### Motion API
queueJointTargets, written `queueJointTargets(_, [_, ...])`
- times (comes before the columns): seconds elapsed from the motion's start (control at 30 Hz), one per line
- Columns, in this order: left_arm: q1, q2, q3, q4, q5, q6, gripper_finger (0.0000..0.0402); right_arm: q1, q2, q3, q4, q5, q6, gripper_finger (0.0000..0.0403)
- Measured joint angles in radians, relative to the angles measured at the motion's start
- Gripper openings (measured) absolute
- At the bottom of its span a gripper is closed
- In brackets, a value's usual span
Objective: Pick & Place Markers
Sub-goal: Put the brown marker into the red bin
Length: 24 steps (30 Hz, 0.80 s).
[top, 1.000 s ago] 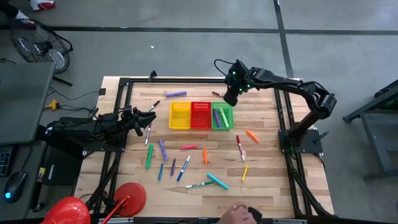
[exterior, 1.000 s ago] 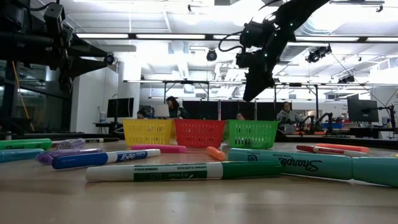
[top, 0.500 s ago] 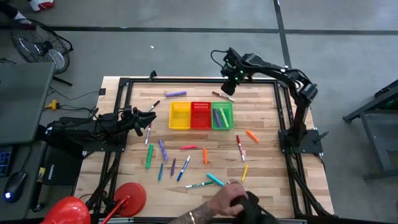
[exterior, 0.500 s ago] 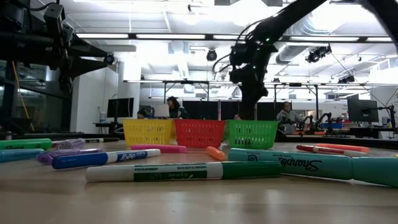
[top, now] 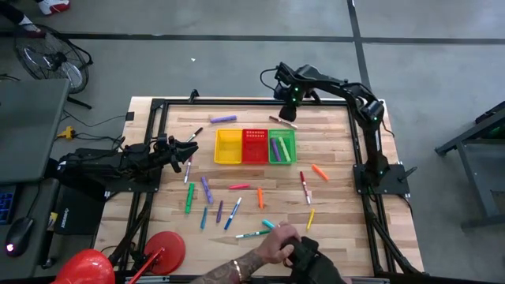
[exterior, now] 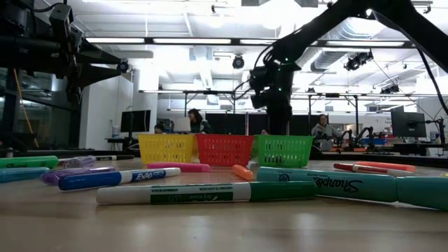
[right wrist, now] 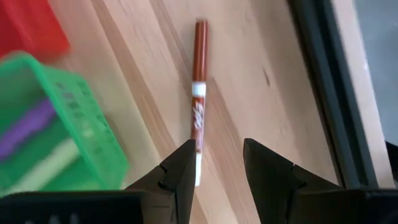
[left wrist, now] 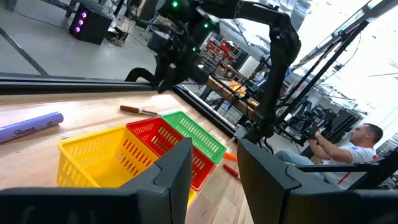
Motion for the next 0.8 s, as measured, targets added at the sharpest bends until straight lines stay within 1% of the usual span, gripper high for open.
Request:
queueJointTargets(0.1, [0.000,0.000,0.000,0.000,0.000,0.000,0.0127,0.000,0.001,-0.027,0.016,0.016,-0.030,0.0123])
queueJointTargets(0.23, [0.000,0.000,0.000,0.000,0.000,0.000,0.0127,0.004,0.001,-0.056,0.051,0.004,-0.044,0.0129])
queueJointTargets(0.5, [0.000,0.000,0.000,0.000,0.000,0.000,0.0127,0.008,0.001,-0.089,0.088,-0.031,-0.064,0.0170])
queueJointTargets(0.6, [0.000,0.000,0.000,0.000,0.000,0.000,0.0127,0.014,0.006,-0.089,0.097,-0.025,-0.072,0.0184])
queueJointTargets(0.8, [0.000,0.000,0.000,0.000,0.000,0.000,0.0127,0.032,0.022,-0.090,0.112,-0.005,-0.090,0.0192])
